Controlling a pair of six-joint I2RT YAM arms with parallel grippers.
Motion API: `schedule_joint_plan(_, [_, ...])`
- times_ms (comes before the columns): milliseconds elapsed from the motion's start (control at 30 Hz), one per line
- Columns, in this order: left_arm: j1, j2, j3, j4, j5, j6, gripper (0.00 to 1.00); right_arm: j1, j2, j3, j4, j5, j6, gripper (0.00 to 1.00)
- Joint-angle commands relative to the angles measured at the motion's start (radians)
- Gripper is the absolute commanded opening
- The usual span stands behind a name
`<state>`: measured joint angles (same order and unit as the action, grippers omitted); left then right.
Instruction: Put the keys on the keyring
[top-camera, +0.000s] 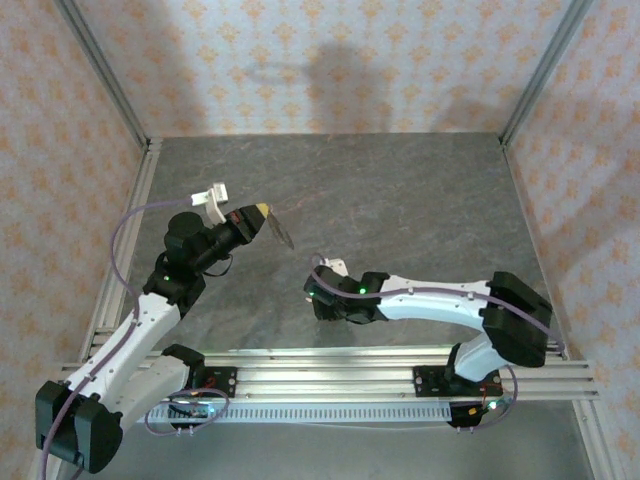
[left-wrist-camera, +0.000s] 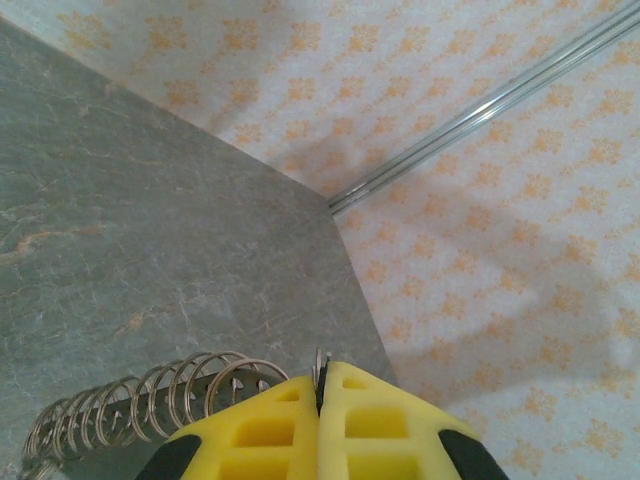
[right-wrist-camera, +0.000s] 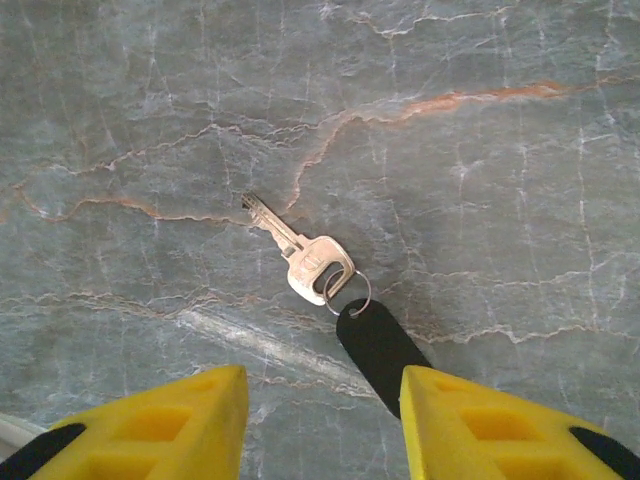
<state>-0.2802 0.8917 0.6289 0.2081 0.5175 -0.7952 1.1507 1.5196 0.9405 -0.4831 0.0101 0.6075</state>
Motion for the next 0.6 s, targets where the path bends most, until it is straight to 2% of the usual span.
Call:
schedule_joint_plan(0, [0.013,-0.023,0.002,0.008,0.018,-0.006,0.00,0.010,0.041,0.042,-0.066,0.079,-0.055,0.44])
schedule_joint_plan(433, [0.035,-0.028,0.005,0.005,0.024,-0.004,0.00,0.012,0.156,0.076,-0.054,0.046,-0.142,0.45])
schedule_joint_plan(567, [0.035,-0.028,0.004,0.005,0.024,-0.007,0.00,0.012,0.197,0.093,-0.047,0.062,-0.148,0.41])
